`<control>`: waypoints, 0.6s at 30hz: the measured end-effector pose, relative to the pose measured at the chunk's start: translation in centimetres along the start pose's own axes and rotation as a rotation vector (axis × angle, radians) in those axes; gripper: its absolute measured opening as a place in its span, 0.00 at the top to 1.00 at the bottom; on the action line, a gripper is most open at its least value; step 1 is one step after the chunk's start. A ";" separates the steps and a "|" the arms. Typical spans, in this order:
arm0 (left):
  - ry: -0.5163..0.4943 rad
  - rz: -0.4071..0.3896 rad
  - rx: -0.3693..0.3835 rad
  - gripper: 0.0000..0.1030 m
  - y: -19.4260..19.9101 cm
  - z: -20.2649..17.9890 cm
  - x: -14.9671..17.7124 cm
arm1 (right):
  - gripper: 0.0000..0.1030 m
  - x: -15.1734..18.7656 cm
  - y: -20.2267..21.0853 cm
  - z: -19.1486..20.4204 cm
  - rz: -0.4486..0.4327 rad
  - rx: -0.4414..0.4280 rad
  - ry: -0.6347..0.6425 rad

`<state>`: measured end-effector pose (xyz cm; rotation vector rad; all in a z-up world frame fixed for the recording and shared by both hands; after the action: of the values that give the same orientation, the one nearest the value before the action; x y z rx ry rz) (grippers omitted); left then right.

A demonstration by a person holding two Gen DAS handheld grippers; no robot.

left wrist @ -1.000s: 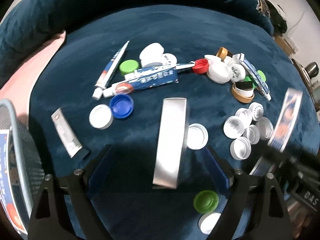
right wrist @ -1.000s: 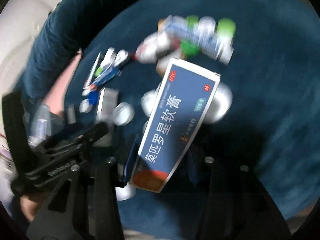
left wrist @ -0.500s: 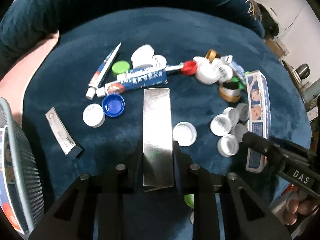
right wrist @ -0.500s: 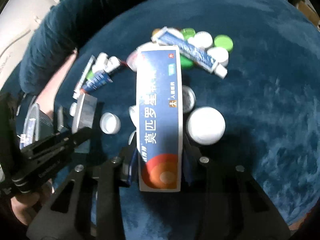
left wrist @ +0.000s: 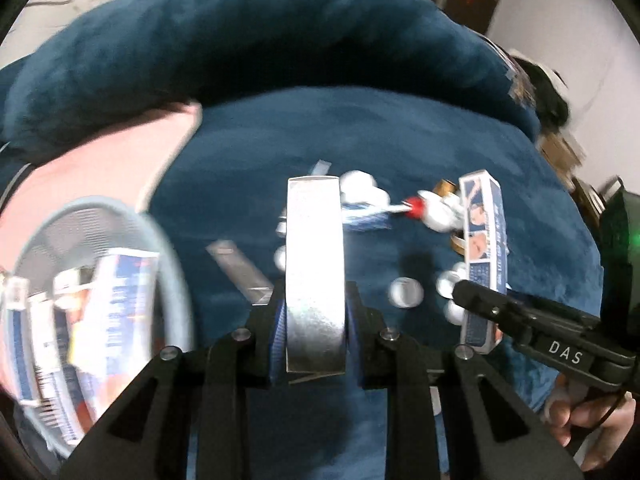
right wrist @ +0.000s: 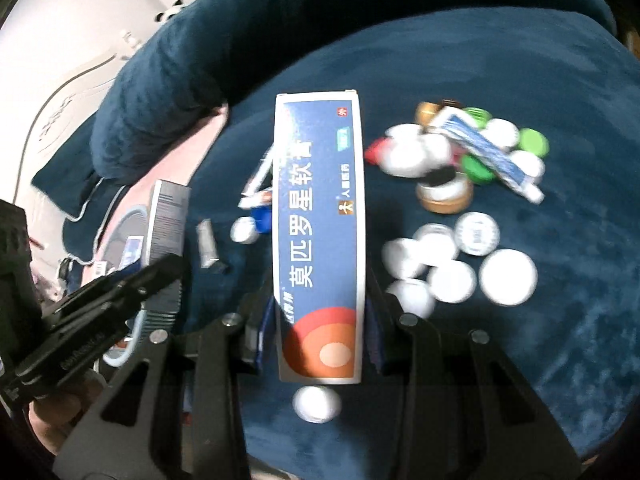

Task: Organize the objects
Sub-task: 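Carry both boxes over the basket and open both tools to drop them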

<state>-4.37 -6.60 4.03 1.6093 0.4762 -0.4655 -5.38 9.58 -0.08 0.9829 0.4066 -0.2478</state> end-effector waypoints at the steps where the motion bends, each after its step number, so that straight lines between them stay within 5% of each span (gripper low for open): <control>1: 0.021 -0.011 -0.019 0.74 0.6 1.5 0.0 | 0.63 -0.1 -0.4 1.1 0.004 -0.016 0.014; 12: 0.302 -0.028 -0.158 0.74 4.6 16.5 2.4 | 0.63 0.2 -3.6 13.2 0.070 -0.223 0.130; 18: 0.356 0.056 -0.205 0.74 3.3 19.3 5.1 | 0.63 1.6 -4.2 18.0 0.113 -0.314 0.181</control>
<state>1.35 -25.88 2.20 1.5047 0.7195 -0.0809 -1.62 -7.95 4.84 0.7177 0.5358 0.0090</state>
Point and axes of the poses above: each gripper's, at about its wrist camera, not at the fingertips, and y roughly against the way its jaws point, z to its left, x to its underside, the point moved 9 cm from there along -y, roughly the way its jaws point, and after that the axes turned 4 degrees about -x, right-handed, at the moved point
